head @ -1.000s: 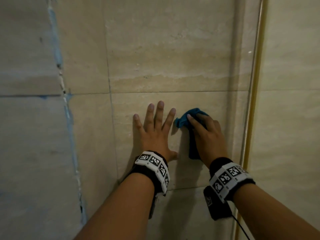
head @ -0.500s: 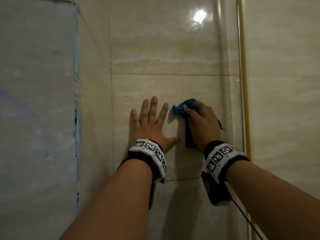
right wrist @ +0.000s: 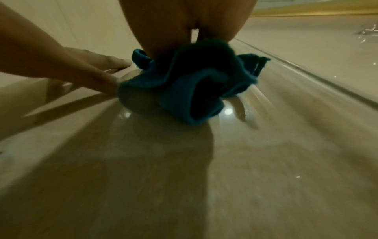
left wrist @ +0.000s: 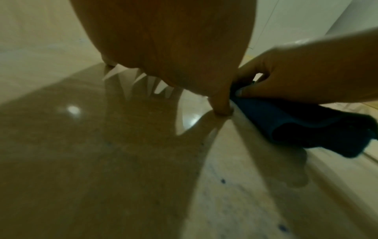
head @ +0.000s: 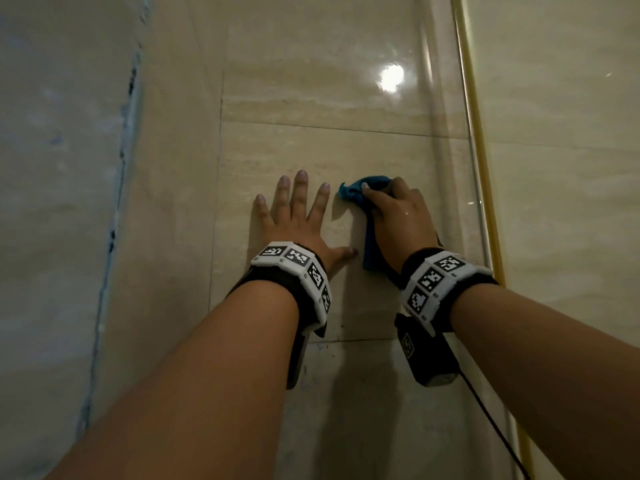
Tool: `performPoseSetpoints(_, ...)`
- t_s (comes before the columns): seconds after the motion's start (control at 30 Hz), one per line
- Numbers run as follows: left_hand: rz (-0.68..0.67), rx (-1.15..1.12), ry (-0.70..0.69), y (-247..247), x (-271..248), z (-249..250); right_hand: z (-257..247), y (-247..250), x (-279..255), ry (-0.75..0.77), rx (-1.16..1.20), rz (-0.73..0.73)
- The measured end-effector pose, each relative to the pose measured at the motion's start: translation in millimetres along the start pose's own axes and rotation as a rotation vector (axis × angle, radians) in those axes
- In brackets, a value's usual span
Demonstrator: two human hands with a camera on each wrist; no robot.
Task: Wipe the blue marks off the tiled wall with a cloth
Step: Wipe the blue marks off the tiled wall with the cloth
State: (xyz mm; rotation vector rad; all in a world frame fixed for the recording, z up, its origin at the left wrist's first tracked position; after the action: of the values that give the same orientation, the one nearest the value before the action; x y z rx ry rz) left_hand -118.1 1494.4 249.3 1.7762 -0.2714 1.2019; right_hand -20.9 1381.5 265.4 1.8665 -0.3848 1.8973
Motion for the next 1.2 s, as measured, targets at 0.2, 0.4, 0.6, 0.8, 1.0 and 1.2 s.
performPoseSetpoints(0.2,0.052,-0.047,0.044,-6.1,-21.9,7.7,3.4,3.9,-44.3,0.001,-0.023,-0.038)
performPoseSetpoints(0.4,0.024,-0.087,0.056,-33.9,-59.9,-5.7,8.3,2.6,-82.8,-0.007,-0.055,-0.134)
performPoseSetpoints(0.6,-0.012,-0.109,0.043,-42.0,-63.3,-7.7,14.7,11.5,-64.6,0.047,-0.179,-0.214)
performPoseSetpoints(0.8,-0.010,-0.081,0.056,-48.5,-63.6,-4.3,19.8,15.6,-24.2,0.085,-0.249,-0.302)
performPoseSetpoints(1.0,-0.031,-0.099,0.052,-50.0,-61.2,-5.0,34.4,14.5,-31.8,-0.096,-0.122,-0.240)
performPoseSetpoints(1.2,-0.052,-0.093,0.046,-48.7,-60.0,-5.4,31.4,19.5,-47.9,-0.053,-0.148,-0.207)
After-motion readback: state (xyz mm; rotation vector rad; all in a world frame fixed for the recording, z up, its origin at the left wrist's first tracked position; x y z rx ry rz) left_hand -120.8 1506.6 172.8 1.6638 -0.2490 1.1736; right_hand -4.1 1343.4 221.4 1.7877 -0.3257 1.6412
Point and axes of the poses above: each hand's wrist, its own x-axis towards the middle knuckle, its own y-axis out of the back of the hand, z = x × y, the point moved 4 cm from there along x, towards the middle knuckle, and after that the axes turned 1 degree about z, right-handed, at the moved point
